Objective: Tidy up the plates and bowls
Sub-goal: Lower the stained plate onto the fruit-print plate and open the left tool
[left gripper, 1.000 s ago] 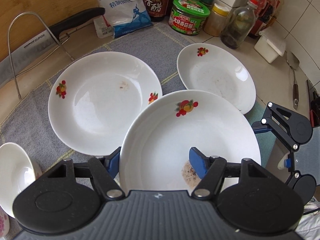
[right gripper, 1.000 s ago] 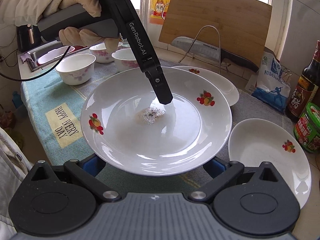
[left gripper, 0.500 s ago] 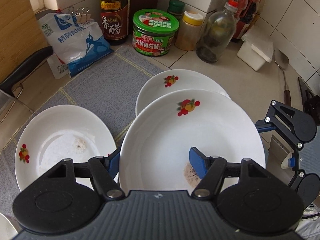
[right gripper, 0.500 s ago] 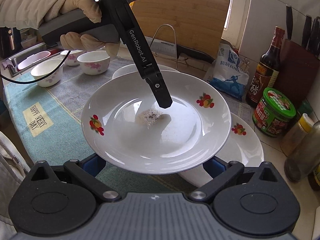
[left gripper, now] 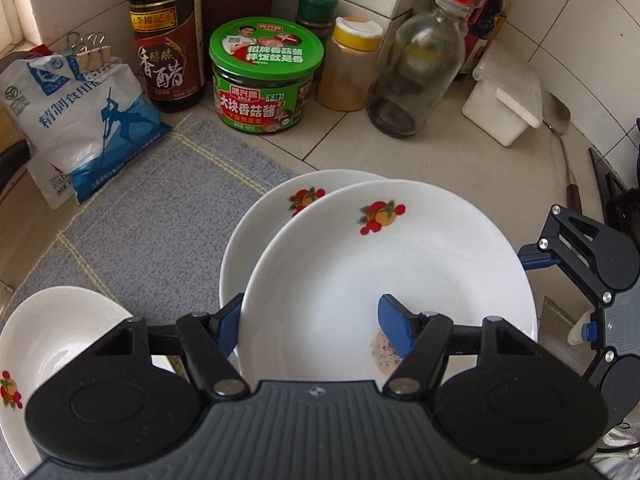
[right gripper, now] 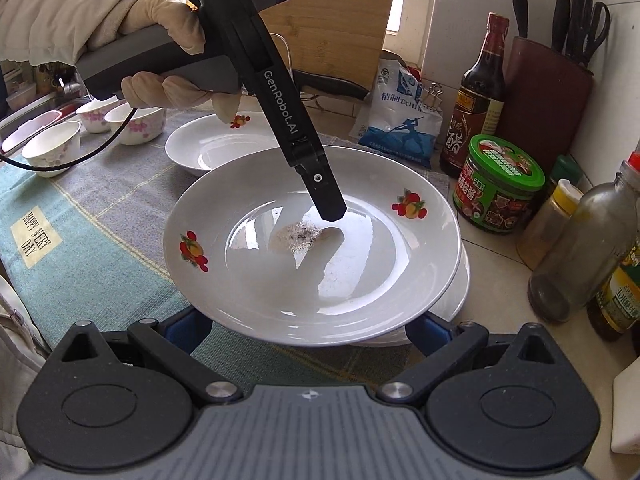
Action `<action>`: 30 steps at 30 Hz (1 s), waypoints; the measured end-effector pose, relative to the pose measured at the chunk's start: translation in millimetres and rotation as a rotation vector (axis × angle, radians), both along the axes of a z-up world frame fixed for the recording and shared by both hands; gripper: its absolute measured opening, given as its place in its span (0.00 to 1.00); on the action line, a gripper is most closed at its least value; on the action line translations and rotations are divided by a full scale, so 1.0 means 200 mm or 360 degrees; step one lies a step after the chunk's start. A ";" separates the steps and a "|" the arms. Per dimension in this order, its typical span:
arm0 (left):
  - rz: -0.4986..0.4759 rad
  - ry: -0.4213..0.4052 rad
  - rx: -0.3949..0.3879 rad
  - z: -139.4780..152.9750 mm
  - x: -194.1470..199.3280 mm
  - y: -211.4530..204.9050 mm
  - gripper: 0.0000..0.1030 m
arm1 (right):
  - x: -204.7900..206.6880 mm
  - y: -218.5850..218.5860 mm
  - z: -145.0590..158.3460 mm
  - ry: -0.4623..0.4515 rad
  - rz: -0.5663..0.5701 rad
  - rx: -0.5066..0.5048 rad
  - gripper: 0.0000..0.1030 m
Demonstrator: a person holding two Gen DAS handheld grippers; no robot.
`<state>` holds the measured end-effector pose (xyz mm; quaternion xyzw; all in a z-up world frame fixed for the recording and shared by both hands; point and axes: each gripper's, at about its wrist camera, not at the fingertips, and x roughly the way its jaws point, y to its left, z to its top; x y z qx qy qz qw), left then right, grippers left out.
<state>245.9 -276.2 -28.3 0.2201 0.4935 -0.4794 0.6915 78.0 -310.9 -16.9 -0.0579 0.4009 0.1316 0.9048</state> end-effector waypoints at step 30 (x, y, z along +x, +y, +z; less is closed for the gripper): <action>-0.0066 -0.0030 0.0081 -0.13 0.04 -0.17 0.67 | 0.04 -0.08 -0.01 0.0118 -0.0202 0.0091 1.00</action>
